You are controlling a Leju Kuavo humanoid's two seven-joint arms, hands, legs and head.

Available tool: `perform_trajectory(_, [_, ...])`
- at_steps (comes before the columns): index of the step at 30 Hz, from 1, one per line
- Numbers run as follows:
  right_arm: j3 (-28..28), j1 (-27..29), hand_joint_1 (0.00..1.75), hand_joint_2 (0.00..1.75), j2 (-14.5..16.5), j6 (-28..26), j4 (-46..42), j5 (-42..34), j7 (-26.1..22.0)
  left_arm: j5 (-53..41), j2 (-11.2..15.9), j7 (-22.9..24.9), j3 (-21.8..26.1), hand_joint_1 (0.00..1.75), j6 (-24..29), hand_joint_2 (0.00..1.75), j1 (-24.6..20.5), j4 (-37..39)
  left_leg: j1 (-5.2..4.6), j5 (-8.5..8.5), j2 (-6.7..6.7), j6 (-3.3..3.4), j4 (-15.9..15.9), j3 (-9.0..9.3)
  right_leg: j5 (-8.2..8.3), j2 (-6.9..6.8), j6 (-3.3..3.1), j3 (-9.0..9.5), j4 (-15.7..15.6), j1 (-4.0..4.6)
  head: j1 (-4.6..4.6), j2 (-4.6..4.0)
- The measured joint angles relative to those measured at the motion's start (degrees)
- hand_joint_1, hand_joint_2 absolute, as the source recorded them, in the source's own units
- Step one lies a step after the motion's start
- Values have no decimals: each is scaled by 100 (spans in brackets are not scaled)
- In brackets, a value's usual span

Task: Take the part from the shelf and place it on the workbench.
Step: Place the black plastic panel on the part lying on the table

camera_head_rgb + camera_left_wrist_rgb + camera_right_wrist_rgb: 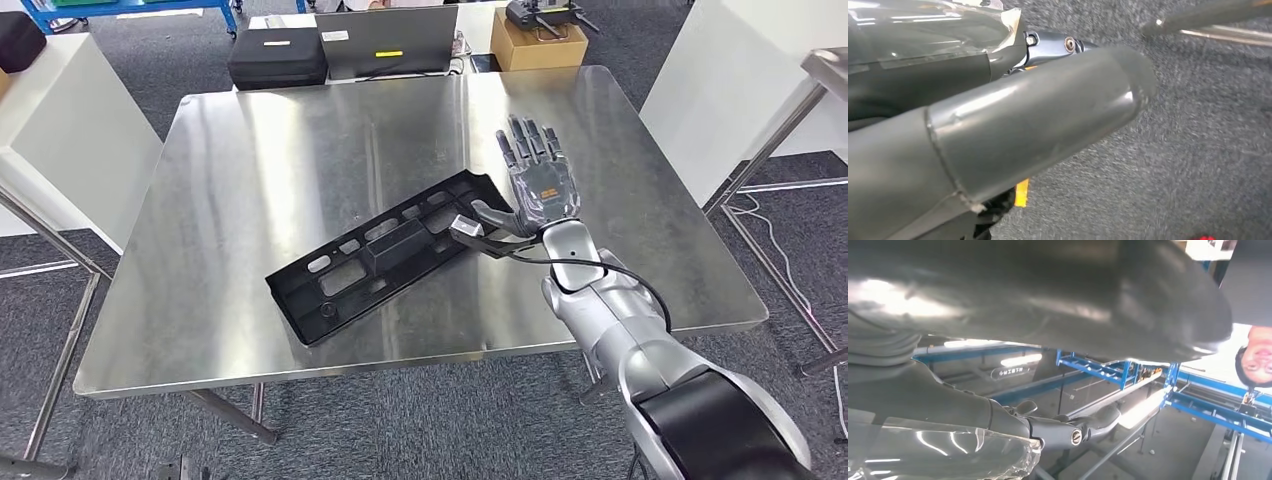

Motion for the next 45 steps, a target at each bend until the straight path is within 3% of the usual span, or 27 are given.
perform_trajectory(1, [1, -1, 0, 0, -2, 0, -2, 0, 5, -2, 3, 4, 2, 0, 14, 0, -2, 0, -17, 43, 4, 11, -187, 92, -19, 4, 11, 5, 5, 27, 4, 0])
perform_trajectory(4, [12, 23, 0, 0, -30, -4, -45, 0, 44, -7, -5, 23, 10, 0, 77, 0, 2, -1, -51, -11, -4, -50, -295, 161, -37, 1, 31, -27, 16, 57, 6, 0])
perform_trajectory(9, [65, 144, 0, 0, -148, -17, -485, 0, 163, -20, -43, 146, 67, 0, 248, 0, 11, -1, -90, -43, -23, -15, -297, 156, -54, -19, 59, -11, -46, 32, 9, 0])
perform_trajectory(18, [200, 795, 0, 0, -705, 21, -2279, 0, 422, -31, -132, 320, 160, 0, 365, 0, 62, 1, -117, -47, -32, 18, -294, 162, -40, -28, 82, 2, -76, 9, 8, 0])
perform_trajectory(22, [95, 1779, 0, 0, -1426, 75, -4054, 0, 508, -55, -194, 329, 173, 0, 255, 0, 116, 1, -115, -69, -81, 53, -293, 191, -72, -83, 131, 28, -96, 3, 9, 0])
perform_trajectory(24, [-244, 2618, 0, 0, -1745, 61, -5193, 0, -67, -55, -232, 281, 198, 0, 182, 0, 175, 2, -115, -84, -107, 67, -293, 205, -88, -107, 153, 73, -106, 6, 11, 0])
perform_trajectory(25, [-546, 3120, 0, 0, -1749, 38, -5744, -1, -645, -55, -248, 244, 211, 0, 142, 0, 206, 2, -114, -92, -115, 68, -293, 209, -92, -114, 159, 96, -110, 10, 13, 0])
perform_trajectory(28, [-1732, 4751, 0, 0, -1193, -14, -7322, 2, -3081, -54, -286, 143, 231, 0, 44, 0, 272, 2, -114, -116, -118, 72, -294, 213, -106, -117, 173, 110, -118, 17, 2, 0])
perform_trajectory(29, [-2059, 5210, 0, 0, -1000, -17, -7794, 0, -3689, -44, -298, 125, 239, 0, 19, 0, 282, 2, -113, -122, -118, 73, -295, 214, -116, -118, 177, 109, -118, 15, -3, 0])
perform_trajectory(30, [-2300, 5585, 0, 0, -869, -17, -8197, -5, -3999, -31, -311, 114, 248, 0, -2, 0, 292, 2, -111, -129, -118, 69, -296, 217, -127, -118, 176, 104, -119, 13, -2, 0])
perform_trajectory(35, [-3004, 6855, 0, 0, -349, -17, -9741, -17, -3914, 77, -368, 105, 339, 0, -74, 0, 338, 2, -116, -189, -99, 45, -292, 256, -155, -92, 158, 95, -135, 0, 1, 0])
perform_trajectory(39, [-3261, 7419, 0, 0, 74, -17, -10416, -10, -4013, 141, -387, 90, 415, 0, -116, 0, 348, 2, -74, -172, -69, 182, -434, 396, -191, -83, 204, 189, -133, -28, 0, 0])
perform_trajectory(41, [-3322, 7619, 0, 0, 177, -17, -10607, -10, -3908, 170, -402, 64, 451, 0, -137, 0, 346, 2, -28, -125, -48, 223, -545, 498, -439, -76, 161, 20, 327, -24, 11, 0])
perform_trajectory(43, [-3344, 7820, 0, 0, 187, -17, -10724, -11, -3674, 191, -407, 29, 495, 0, -162, 0, 340, 2, -29, -125, -37, 231, -555, 515, -789, -71, 132, -374, 1090, -48, 20, 0])
perform_trajectory(44, [-3345, 7914, 0, 0, 166, -17, -10764, -10, -3540, 206, -408, 11, 515, 0, -178, 0, 342, 2, -27, -127, -37, 227, -553, 512, -882, -71, 153, -525, 1364, -62, 22, 0])
perform_trajectory(45, [-3344, 7997, 0, 0, 129, -17, -10798, -9, -3402, 225, -409, -9, 533, 0, -192, 0, 343, 2, -21, -129, -36, 215, -548, 510, -878, -71, 203, -571, 1432, -84, 21, 0])
